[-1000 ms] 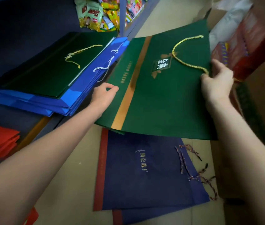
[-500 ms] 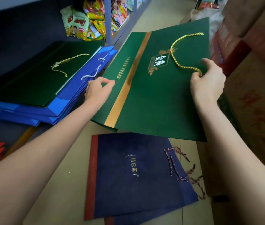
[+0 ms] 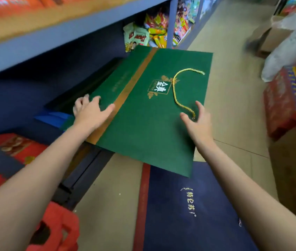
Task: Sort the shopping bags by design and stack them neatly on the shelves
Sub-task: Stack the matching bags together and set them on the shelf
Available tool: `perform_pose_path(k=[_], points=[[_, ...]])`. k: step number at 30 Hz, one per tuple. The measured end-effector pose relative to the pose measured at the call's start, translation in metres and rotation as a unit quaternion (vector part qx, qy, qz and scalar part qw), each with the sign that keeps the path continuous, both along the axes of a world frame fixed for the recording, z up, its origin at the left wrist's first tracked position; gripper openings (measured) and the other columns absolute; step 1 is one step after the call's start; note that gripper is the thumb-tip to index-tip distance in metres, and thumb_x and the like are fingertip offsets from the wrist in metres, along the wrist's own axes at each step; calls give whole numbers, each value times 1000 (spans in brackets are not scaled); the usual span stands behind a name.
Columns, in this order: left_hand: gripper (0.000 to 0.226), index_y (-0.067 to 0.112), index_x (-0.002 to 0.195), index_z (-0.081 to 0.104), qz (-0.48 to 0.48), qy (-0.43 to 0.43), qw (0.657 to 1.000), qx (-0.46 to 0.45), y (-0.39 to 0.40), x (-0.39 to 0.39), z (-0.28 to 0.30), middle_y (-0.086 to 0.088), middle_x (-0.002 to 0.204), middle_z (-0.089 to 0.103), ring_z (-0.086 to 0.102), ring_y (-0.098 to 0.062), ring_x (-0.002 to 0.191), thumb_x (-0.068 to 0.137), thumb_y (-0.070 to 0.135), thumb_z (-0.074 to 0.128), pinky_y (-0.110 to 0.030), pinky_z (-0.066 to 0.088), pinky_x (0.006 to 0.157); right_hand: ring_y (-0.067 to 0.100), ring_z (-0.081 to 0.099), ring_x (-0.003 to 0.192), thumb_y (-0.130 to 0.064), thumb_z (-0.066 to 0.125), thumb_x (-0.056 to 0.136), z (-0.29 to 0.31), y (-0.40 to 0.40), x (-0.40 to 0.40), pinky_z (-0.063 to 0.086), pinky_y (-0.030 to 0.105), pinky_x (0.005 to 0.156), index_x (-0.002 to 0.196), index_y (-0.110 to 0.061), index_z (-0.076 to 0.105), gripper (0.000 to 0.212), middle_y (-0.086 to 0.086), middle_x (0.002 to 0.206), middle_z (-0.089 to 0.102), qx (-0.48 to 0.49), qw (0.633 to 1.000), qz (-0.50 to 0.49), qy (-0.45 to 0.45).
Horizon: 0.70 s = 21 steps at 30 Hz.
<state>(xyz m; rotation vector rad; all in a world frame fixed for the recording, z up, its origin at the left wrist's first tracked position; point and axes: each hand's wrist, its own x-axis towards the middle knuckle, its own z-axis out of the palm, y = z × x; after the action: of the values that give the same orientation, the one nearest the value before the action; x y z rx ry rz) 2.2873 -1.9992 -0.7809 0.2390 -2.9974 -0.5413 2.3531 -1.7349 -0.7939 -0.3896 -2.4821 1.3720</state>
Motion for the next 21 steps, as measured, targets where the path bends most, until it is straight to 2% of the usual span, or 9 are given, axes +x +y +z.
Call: perform_pose_path(k=[3, 4, 6, 9, 13, 16, 19, 21], points=[[78, 19, 149, 22, -52, -190, 980, -39, -30, 9, -34, -16, 156, 14, 12, -37, 142, 87, 62, 43, -44, 15, 116, 23, 41, 129, -9, 60, 88, -24, -40, -13, 35, 21, 100, 146, -8, 23, 69, 9, 152, 23, 9, 983, 168, -68], [80, 21, 149, 19, -56, -212, 975, -39, -36, 14, -43, -16, 156, 12, 11, -37, 142, 86, 64, 43, -45, 16, 116, 26, 44, 127, -4, 57, 89, -28, -52, -16, 38, 22, 99, 146, -7, 23, 66, 8, 154, 20, 10, 976, 201, -79], [83, 25, 149, 19, -50, -194, 979, -33, -43, 19, -52, -13, 156, 12, 13, -36, 142, 83, 68, 44, -49, 18, 115, 37, 50, 119, 3, 50, 90, -31, -75, -25, 41, 32, 99, 143, -3, 29, 57, 12, 155, 17, 28, 971, 224, -76], [100, 28, 148, 24, -36, -191, 981, -12, -45, 19, -40, -11, 156, 16, 16, -37, 141, 66, 83, 45, -53, 20, 113, 40, 49, 118, 5, 47, 89, -31, -104, -47, 37, 34, 101, 134, 3, 40, 46, 20, 148, 26, 73, 972, 219, -51], [110, 29, 150, -6, -24, -304, 952, -14, -11, 39, -30, -16, 156, -12, -8, -50, 139, 69, 80, 48, -55, 6, 115, 36, 45, 120, 4, 45, 87, -36, -133, -70, 31, 29, 95, 128, 2, 49, 40, 18, 145, 30, 111, 970, 212, -31], [119, 26, 148, -17, -23, -280, 960, 15, 11, 48, -40, -20, 153, -21, -19, -52, 135, 69, 72, 59, -62, 8, 111, 32, 43, 128, 1, 46, 90, -46, -133, -71, 31, 29, 103, 137, -5, 44, 46, 14, 155, 18, 100, 974, 201, -36], [110, 28, 149, -8, -21, -226, 973, 46, 9, 37, -46, -18, 155, -16, -15, -52, 136, 73, 61, 65, -64, 14, 109, 33, 42, 131, 5, 42, 90, -51, -128, -73, 32, 36, 109, 138, -5, 42, 49, 15, 155, 16, 49, 979, 199, -22], [102, 28, 150, 4, -39, -191, 980, 36, 4, 24, -43, -17, 156, -7, -10, -50, 138, 75, 58, 65, -63, 15, 110, 27, 47, 126, 7, 41, 90, -46, -121, -75, 36, 34, 107, 139, -4, 40, 50, 15, 152, 25, -8, 979, 201, -33]])
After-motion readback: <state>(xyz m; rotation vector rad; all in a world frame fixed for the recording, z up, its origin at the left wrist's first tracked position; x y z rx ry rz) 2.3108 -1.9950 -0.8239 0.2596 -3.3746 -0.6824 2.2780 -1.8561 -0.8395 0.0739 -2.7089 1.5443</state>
